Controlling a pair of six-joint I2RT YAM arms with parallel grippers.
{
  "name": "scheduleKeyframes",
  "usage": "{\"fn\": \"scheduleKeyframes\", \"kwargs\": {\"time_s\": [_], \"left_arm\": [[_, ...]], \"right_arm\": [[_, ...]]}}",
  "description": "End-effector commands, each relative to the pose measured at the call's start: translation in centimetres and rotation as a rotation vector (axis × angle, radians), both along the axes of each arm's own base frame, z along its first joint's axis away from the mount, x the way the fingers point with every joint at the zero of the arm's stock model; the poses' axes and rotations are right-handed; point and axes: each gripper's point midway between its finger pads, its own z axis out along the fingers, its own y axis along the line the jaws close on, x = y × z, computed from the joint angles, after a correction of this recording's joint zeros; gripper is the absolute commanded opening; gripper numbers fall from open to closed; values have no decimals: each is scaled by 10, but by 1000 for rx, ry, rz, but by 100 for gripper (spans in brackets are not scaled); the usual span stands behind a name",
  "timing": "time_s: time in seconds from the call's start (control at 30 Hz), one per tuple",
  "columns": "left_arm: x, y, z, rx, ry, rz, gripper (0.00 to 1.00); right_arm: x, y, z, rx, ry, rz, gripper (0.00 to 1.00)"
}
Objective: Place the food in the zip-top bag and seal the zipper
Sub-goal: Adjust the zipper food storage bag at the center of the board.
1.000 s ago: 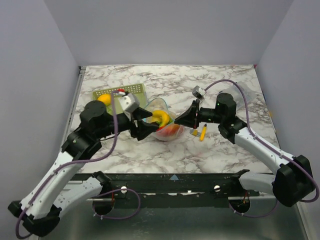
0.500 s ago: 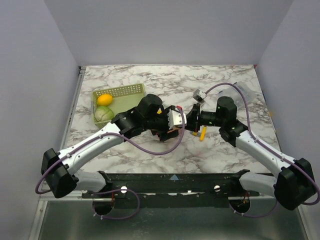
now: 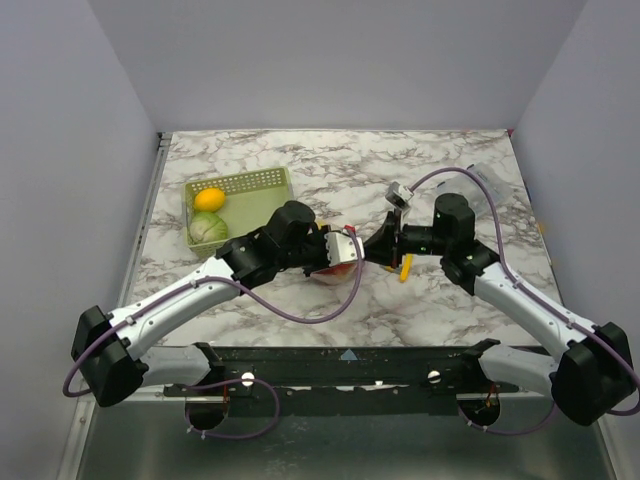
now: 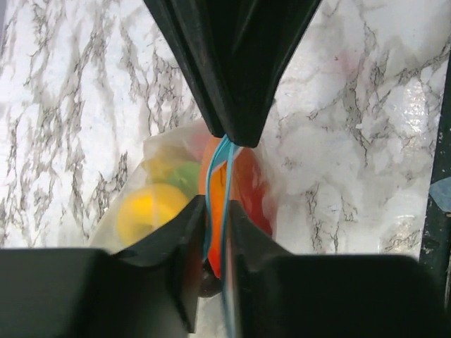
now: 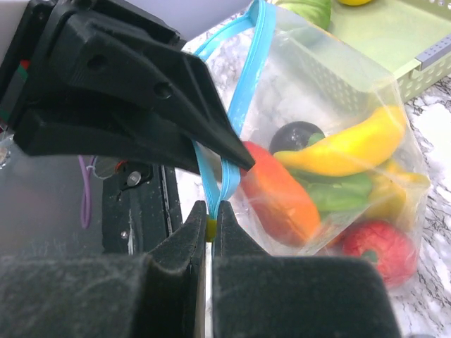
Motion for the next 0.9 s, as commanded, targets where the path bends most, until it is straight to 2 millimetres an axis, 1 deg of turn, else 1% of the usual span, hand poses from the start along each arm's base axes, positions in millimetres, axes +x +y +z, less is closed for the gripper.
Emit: {"fn": "scheduleKeyframes", "kwargs": {"time_s": [0.0,0.03,0.07,0.13,0.2,0.3,0.37,0.5,0.63,0.7,0.77,0.8,0.83,0.87], "left_arm": [[13,5,22,-36,-79,77,9],[15,6,23,-38,-80,92,3],[16,7,26,-47,-78,108,0],[17,7,30,-68,-75,128,0],[16,7,35,-91,-74,136,0],[11,3,41,-124,-47,129,0],[5,-1,42,-133,-12,102,0],[2,-6,45,-146,29,96,0],[5,-9,38,-125,53,108,0],[6,-11,36,-112,71,108,0],[4,-13,36,-103,93,96,0],[2,-15,35,-100,103,87,0],[1,-16,35,-98,115,77,6],[-1,-17,33,-92,128,68,12]], "right_arm": [[1,2,16,8,-32,13,7],[5,2,18,7,-32,-9,17],[10,1,20,6,-29,-45,27],[23,-6,22,3,-36,-153,38],[30,-15,20,4,-42,-252,46],[31,-25,17,14,-93,-304,50],[25,-24,15,12,-99,-278,51],[-3,-13,15,42,-124,-93,52],[-9,-10,15,108,-156,-69,52],[-5,-11,14,109,-161,-93,52],[0,-12,12,95,-168,-111,48],[1,-11,12,93,-169,-106,44],[2,-10,12,93,-167,-100,40],[1,-8,13,93,-167,-83,32]]}}
